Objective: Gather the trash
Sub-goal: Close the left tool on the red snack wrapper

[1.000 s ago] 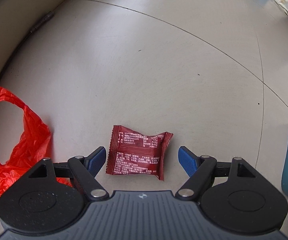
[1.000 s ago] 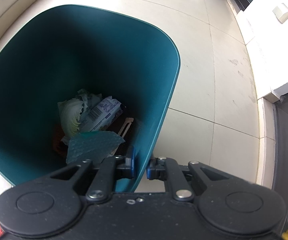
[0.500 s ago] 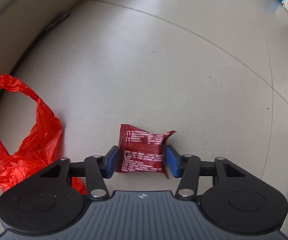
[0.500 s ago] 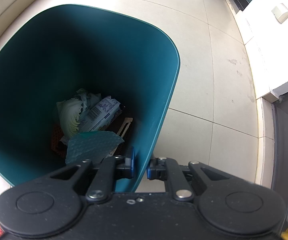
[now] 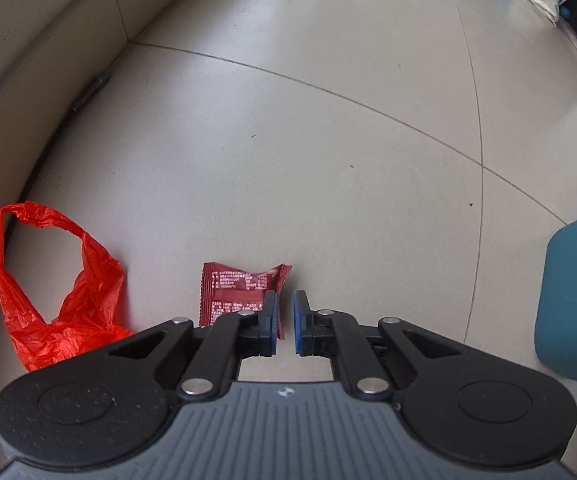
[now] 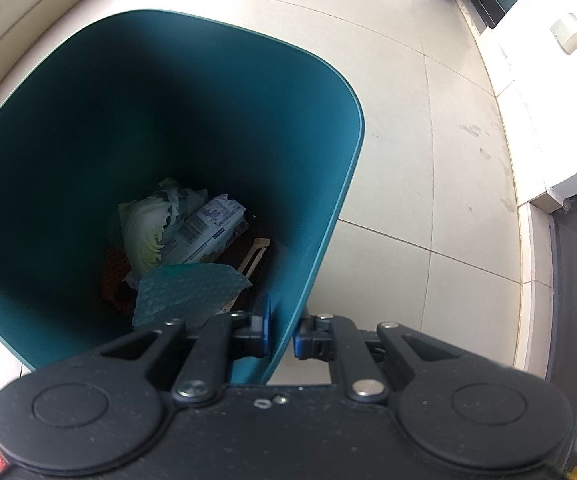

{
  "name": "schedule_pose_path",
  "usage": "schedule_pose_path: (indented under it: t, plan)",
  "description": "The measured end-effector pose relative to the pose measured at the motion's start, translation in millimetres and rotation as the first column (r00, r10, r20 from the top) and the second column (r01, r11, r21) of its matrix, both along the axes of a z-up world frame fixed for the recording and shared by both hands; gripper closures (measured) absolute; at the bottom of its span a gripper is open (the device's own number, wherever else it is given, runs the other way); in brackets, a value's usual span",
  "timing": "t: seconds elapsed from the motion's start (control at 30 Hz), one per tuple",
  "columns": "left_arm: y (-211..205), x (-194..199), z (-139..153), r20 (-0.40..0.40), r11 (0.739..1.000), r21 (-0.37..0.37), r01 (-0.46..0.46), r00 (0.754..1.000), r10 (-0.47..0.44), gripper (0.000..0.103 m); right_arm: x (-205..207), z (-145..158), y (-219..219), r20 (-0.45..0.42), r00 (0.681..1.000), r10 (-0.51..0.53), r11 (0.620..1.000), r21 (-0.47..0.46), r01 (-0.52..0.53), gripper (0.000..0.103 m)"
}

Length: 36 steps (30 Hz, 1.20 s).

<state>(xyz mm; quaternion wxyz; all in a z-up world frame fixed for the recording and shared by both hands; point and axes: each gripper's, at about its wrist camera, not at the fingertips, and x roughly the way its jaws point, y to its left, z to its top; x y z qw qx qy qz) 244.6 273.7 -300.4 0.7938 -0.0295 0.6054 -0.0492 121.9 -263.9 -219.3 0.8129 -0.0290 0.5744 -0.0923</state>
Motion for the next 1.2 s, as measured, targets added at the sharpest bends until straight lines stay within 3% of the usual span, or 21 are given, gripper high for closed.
schedule_pose_path:
  t: [0.07,0.1,0.17,0.2,0.23,0.53,0.67,0.7,0.73,0.8,0.9,1.1,1.2]
  plan:
    - [0,1,-4,0.009,0.999,0.037,-0.005,1.0,0.004,0.093,0,1,1,-0.003,1.0,0.0,1.0,0.002,0.0,0.093]
    - [1,0,-7,0.008,0.999,0.034,-0.011,1.0,0.01,0.085,0,1,1,-0.006,1.0,0.002,1.0,0.001,-0.002,0.093]
    - [6,1,-14,0.003,0.999,0.022,-0.028,1.0,0.027,0.06,0,1,3,-0.01,1.0,0.007,1.0,-0.001,-0.007,0.093]
    - [8,2,-17,0.004,1.0,0.01,-0.028,1.0,0.028,0.037,0,1,3,-0.012,1.0,0.008,1.0,-0.004,-0.008,0.093]
    - [10,2,-20,0.006,1.0,0.002,-0.029,1.0,0.029,0.026,1,0,4,-0.013,1.0,0.006,1.0,-0.006,-0.006,0.093]
    - [20,9,-65,-0.041,0.994,0.074,-0.084,0.995,0.088,0.026,3,-3,5,-0.021,1.0,-0.01,1.0,-0.018,0.01,0.092]
    - [11,5,-73,-0.031,0.992,0.115,-0.059,0.998,0.063,0.027,4,-4,5,-0.022,1.0,-0.016,1.0,-0.018,0.015,0.092]
    - [10,4,-73,-0.021,0.992,0.115,-0.055,0.998,0.058,0.033,4,-4,5,-0.022,1.0,-0.016,1.0,-0.019,0.015,0.092]
    - [9,4,-72,-0.006,0.992,0.114,-0.056,0.998,0.057,0.046,4,-4,5,-0.022,1.0,-0.016,1.0,-0.019,0.016,0.092]
    - [8,4,-72,-0.002,0.992,0.113,-0.059,0.998,0.06,0.049,4,-4,4,-0.021,1.0,-0.016,1.0,-0.018,0.016,0.092]
    - [11,1,-71,0.018,0.992,0.112,-0.059,0.998,0.057,0.066,3,-5,4,-0.02,1.0,-0.014,1.0,-0.019,0.014,0.092]
    - [18,-4,-66,0.02,0.992,0.096,-0.083,0.996,0.082,0.067,4,-5,5,-0.019,1.0,-0.014,1.0,-0.019,0.013,0.092]
    - [11,-11,-39,0.038,0.995,0.059,-0.08,0.996,0.077,0.067,3,-4,5,-0.015,1.0,-0.008,1.0,-0.019,0.007,0.092]
